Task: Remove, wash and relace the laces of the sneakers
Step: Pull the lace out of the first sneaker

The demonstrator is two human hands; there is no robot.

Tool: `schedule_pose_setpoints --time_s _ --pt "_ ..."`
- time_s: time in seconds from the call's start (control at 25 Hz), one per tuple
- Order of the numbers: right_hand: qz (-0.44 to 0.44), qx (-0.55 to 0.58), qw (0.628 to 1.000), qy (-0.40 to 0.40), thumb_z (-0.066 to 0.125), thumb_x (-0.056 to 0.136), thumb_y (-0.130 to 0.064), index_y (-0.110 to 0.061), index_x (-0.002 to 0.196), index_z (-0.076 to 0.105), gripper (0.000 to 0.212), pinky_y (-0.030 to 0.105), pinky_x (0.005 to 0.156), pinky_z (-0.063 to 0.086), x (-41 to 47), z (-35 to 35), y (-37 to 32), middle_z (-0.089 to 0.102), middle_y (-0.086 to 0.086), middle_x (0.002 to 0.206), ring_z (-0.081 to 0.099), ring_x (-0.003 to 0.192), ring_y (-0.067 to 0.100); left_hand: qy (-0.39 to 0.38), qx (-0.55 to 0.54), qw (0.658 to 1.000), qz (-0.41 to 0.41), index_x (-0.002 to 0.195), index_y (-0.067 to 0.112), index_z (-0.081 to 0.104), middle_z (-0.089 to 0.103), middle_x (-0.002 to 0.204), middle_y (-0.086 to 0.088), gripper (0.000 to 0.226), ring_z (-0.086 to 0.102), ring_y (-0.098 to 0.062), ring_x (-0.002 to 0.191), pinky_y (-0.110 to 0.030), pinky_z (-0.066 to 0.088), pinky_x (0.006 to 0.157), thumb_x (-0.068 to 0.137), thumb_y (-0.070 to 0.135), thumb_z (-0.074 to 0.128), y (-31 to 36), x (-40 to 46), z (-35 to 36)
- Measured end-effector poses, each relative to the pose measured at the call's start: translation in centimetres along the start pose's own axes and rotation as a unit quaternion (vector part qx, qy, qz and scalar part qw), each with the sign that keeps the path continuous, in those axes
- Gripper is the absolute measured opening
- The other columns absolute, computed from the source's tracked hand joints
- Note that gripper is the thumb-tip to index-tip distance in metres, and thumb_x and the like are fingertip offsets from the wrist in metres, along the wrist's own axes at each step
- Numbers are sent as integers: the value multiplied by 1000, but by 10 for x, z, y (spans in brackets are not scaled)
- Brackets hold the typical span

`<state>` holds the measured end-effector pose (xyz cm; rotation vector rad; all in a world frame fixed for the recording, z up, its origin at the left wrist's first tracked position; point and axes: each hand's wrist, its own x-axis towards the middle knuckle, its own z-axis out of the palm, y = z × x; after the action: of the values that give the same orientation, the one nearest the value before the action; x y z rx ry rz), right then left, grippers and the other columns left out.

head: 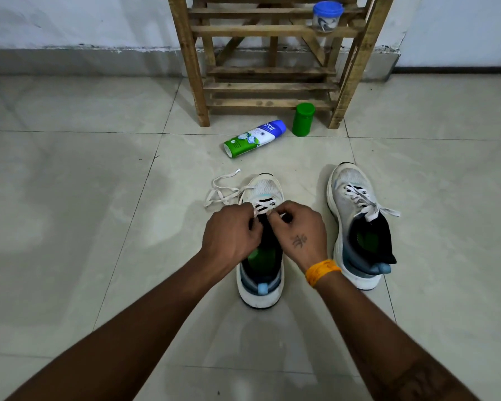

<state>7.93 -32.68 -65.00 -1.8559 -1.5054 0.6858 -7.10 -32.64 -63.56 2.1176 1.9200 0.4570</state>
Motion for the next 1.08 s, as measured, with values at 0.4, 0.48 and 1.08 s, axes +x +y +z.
schedule_pose_setpoints --time_s 0.4,0.48,1.08 --pt "-118 -187 970 -99 61 85 -34 -19 88 70 18 33 67 45 41 14 -25 73 6 92 66 91 34 84 -103 990 -49 79 13 44 51 69 -1 20 47 -23 62 -35 34 57 95 19 55 -10 -17 15" --pt "-13 -132 991 -29 60 86 -33 -13 84 68 22 35 69 47 54 6 -14 73 12 91 66 91 39 94 -116 987 -62 80 13 44 53 69 -3 18 50 -26 62 -36 34 56 95 17 54 -10 -19 17" --pt "-168 -200 961 -96 60 87 -32 -20 94 72 17 32 65 42 41 9 -23 73 4 93 66 93 32 114 -142 983 -33 85 17 40 46 69 0 18 44 -23 60 -33 27 58 99 15 50 -14 -26 27"
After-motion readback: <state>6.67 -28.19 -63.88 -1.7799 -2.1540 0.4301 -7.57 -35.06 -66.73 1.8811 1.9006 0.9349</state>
